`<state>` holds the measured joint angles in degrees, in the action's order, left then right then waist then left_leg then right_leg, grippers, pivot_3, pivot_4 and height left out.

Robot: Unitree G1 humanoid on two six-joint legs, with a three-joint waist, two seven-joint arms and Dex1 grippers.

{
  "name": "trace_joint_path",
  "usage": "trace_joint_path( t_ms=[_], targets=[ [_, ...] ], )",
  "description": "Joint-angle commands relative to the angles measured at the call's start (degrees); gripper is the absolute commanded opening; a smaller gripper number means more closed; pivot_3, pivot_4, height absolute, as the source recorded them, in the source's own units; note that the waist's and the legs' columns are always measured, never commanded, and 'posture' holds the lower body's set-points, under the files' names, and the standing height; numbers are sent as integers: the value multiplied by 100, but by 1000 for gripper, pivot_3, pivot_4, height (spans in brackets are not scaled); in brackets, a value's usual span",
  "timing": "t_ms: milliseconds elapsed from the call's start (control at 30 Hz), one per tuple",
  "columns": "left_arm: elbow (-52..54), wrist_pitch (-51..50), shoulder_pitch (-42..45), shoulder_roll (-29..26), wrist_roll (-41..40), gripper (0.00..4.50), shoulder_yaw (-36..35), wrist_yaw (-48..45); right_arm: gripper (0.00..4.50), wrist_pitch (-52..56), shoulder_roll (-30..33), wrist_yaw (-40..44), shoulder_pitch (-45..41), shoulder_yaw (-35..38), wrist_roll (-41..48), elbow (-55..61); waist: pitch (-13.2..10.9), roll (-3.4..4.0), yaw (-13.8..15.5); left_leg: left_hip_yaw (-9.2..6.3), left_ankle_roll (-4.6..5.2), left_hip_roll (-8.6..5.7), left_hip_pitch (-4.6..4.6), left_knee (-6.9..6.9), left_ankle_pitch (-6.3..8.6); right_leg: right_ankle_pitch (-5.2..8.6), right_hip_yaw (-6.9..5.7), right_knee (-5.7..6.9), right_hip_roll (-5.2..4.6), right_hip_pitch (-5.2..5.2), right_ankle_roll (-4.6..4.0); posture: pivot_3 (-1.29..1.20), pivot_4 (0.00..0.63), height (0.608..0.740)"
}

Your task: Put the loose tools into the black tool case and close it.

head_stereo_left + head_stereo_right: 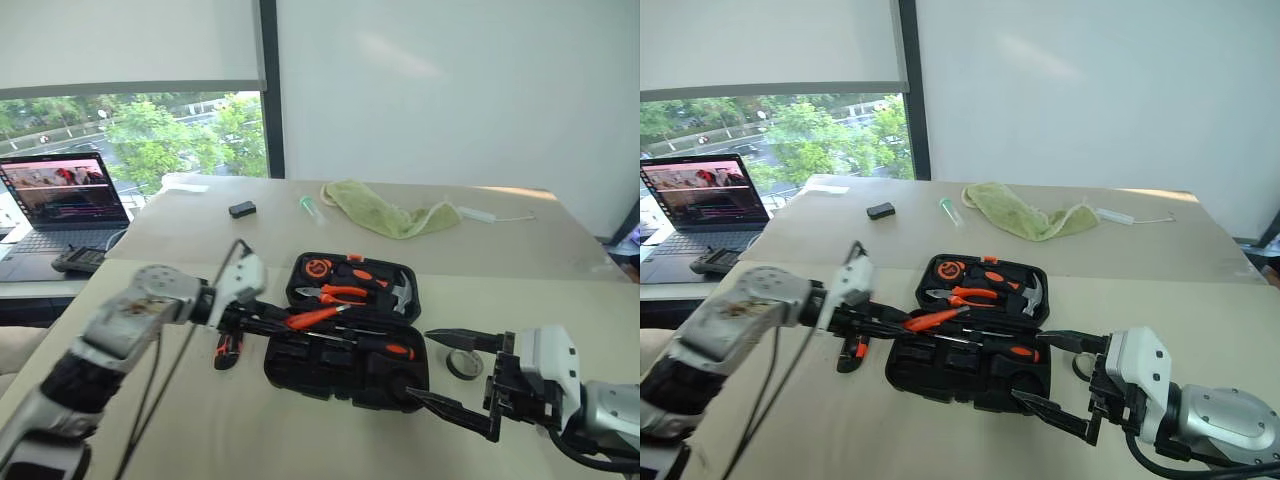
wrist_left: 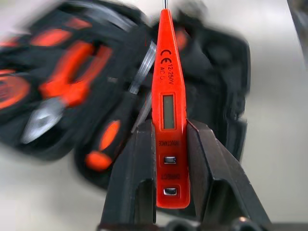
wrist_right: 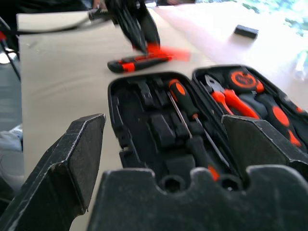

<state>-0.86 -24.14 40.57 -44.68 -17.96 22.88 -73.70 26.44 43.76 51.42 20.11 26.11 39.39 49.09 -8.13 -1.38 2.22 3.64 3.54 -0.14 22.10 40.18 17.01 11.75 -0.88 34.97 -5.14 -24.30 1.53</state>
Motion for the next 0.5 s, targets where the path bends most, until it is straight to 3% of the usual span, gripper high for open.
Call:
trace_joint_path(
  t_ms=[33, 267, 500],
  targets=[
    [-1127, 909, 667, 340, 890, 625, 558, -521, 4500, -159, -175, -21, 648, 679, 55, 455, -4, -6, -13, 1, 3, 2, 2, 7, 2, -2, 3, 2, 1, -2, 7, 0, 150, 740],
    [-1809, 1429, 915, 671, 1536, 625, 817, -885, 4500, -491, -649, 128, 1820, 1526, -5, 647, -3, -7, -58, 0, 27, 3, 6, 25, 16, 8, 8, 4, -9, 4, 42, 0, 150, 740],
    [-1046, 774, 641, 542, 1699, 625, 778, -1080, 4500, -721, -808, 96, 2154, 1608, -43, 673, -2, -4, -88, 0, 36, 10, 5, 57, 22, 6, 12, 13, -11, 11, 49, 0, 150, 740]
  ],
)
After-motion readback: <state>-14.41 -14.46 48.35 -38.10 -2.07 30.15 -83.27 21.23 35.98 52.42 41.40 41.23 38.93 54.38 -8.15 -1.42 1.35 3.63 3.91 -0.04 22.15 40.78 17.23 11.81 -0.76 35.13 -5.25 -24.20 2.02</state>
